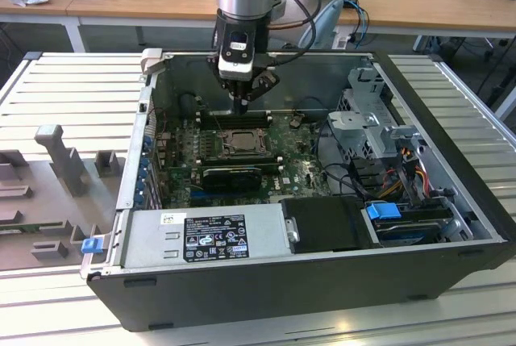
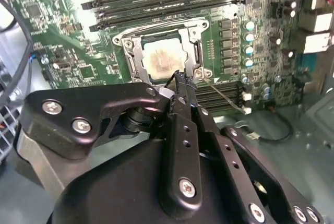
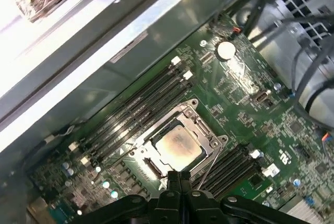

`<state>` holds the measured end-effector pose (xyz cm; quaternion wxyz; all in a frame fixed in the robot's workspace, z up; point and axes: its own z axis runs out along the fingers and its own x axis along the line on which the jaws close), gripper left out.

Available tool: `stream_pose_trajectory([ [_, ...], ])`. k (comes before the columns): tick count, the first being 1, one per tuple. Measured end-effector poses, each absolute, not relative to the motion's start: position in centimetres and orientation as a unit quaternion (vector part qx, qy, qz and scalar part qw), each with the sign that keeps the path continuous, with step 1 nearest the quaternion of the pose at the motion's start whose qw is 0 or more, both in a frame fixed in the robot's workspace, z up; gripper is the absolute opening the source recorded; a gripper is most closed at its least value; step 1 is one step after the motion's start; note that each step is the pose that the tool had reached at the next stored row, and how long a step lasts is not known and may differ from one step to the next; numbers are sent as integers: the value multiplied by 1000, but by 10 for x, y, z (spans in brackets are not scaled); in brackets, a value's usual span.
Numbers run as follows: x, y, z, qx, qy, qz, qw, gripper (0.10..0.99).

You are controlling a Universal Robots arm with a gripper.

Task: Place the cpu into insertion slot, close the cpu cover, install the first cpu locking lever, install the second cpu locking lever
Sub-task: 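Install the first cpu locking lever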

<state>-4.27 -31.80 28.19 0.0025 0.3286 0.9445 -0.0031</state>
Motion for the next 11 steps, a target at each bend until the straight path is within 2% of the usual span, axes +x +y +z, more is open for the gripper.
stream_pose_trajectory([
  [11,-43,-318,282,195,981,-5,4,106],
])
